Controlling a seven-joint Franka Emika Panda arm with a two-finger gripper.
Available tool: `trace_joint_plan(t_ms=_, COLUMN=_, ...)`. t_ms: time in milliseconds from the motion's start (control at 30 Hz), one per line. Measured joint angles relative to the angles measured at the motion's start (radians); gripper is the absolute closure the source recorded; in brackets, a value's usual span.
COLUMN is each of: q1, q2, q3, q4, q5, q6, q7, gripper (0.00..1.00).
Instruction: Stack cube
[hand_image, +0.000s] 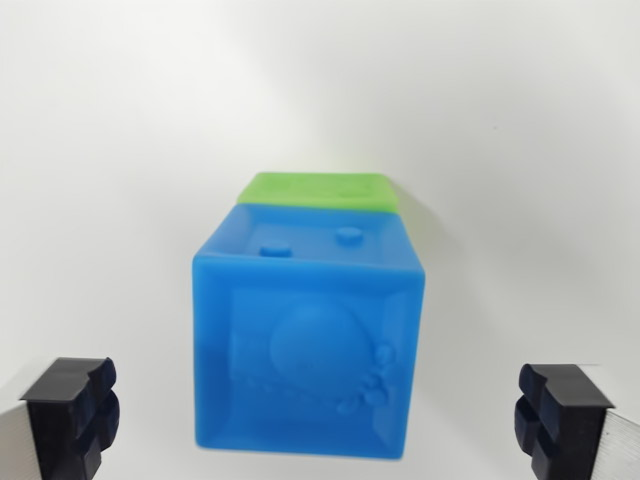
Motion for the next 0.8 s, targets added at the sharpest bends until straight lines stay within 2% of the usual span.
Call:
trace_joint_plan(t_ms=367, q1=-0.002, q2=-0.079, q3=0.004, q4=0.003, q5=0.012, q6=-0.08, q7=-0.007, gripper=0.0)
trace_joint_plan(t_ms=800, q1=-0.002, q2=-0.165, q3=0.005, q4=0.032, q5=0.026, q6=-0.195, q7=-0.017, gripper=0.0)
